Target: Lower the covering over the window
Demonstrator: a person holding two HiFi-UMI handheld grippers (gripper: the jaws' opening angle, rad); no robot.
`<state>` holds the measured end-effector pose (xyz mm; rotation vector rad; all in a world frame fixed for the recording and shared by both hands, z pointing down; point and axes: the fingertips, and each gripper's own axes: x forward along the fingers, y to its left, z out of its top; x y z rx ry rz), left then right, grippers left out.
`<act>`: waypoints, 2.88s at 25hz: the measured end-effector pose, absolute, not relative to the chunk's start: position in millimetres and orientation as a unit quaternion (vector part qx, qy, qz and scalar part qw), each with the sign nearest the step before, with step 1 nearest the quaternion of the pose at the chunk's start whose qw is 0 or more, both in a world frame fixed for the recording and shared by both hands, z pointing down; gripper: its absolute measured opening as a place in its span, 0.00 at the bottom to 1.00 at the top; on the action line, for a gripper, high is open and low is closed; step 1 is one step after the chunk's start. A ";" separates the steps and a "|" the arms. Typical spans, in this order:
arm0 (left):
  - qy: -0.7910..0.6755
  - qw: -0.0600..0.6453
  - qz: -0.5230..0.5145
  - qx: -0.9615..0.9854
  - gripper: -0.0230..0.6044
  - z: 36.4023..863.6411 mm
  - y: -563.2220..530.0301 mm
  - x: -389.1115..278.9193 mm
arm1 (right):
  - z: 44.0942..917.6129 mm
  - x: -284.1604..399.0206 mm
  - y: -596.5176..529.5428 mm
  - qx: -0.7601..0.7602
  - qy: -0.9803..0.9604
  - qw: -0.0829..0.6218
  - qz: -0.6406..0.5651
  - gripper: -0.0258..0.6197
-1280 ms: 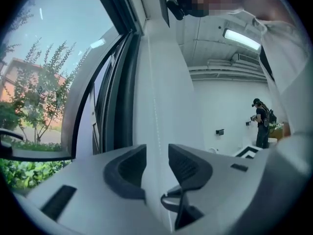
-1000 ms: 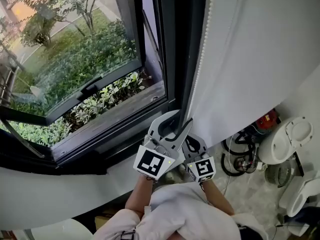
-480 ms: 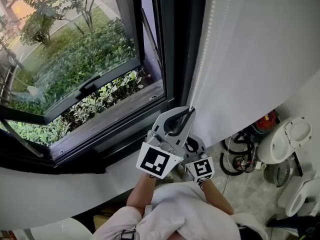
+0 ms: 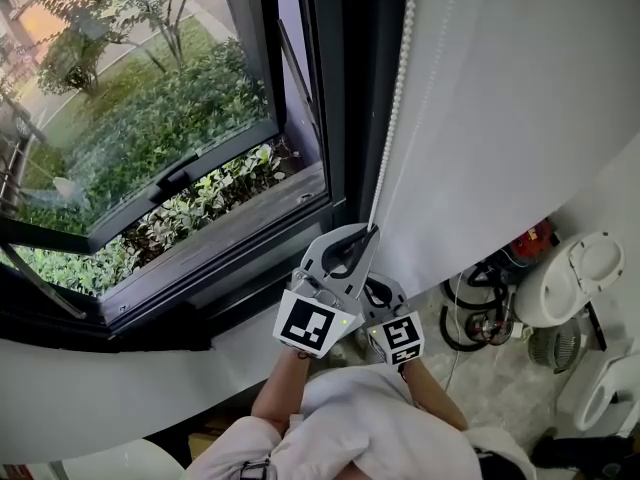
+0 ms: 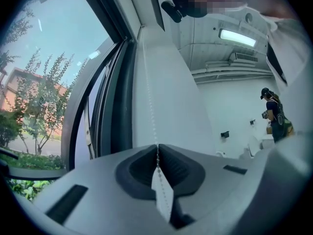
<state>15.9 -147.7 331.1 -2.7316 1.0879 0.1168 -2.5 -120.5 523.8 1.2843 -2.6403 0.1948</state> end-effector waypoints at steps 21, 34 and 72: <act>0.381 0.017 -0.015 -0.924 0.07 428.3 -148.3 9.7 | 495.0 13.3 -83.4 0.407 -0.903 0.130 0.042 0.15; 0.376 -0.007 -0.039 -0.926 0.07 472.1 -140.6 10.1 | 384.8 21.8 -111.0 0.425 -0.904 0.037 -0.026 0.15; 0.358 -0.066 -0.079 -0.928 0.07 556.5 -118.9 14.3 | 335.9 0.3 -147.1 0.419 -0.905 -0.060 -0.031 0.04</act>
